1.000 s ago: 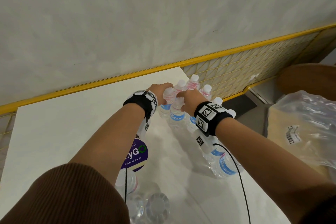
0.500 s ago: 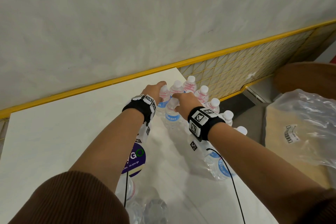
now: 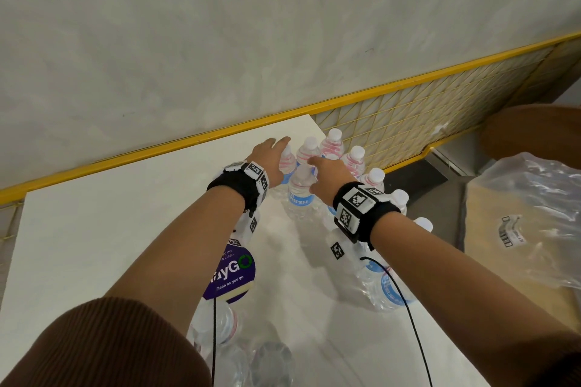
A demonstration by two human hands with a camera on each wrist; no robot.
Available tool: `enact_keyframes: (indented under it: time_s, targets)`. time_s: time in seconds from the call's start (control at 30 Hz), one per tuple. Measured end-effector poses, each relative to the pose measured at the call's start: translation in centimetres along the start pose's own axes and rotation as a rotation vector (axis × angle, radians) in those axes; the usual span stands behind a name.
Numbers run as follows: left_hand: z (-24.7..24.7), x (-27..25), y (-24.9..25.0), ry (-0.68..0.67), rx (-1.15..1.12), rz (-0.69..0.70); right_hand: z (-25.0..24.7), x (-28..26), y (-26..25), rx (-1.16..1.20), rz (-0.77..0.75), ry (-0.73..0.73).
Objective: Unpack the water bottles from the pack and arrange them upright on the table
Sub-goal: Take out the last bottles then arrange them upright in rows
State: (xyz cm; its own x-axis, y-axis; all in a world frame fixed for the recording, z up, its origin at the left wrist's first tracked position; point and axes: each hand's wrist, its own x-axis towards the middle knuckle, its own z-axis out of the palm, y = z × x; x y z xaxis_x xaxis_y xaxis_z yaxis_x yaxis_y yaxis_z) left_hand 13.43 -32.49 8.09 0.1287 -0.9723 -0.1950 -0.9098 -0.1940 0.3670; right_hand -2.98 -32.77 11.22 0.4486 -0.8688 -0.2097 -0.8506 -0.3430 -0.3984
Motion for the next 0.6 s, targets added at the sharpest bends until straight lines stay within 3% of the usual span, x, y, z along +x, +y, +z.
enact_keyframes:
  time_s: [0.17,0.37,0.6]
  targets:
    - [-0.3,0.1,1.9,-0.012,-0.005,0.064,0.2,-0.9,1.9,0.139,0.130,0.007]
    - [-0.2,0.1,3.1,-0.070,-0.093,0.087,0.0,-1.4,2.9,0.255,0.155,0.052]
    - [-0.8,-0.4,2.1,-0.088,-0.169,0.084,1.0,-1.7,2.2,0.288,0.113,-0.016]
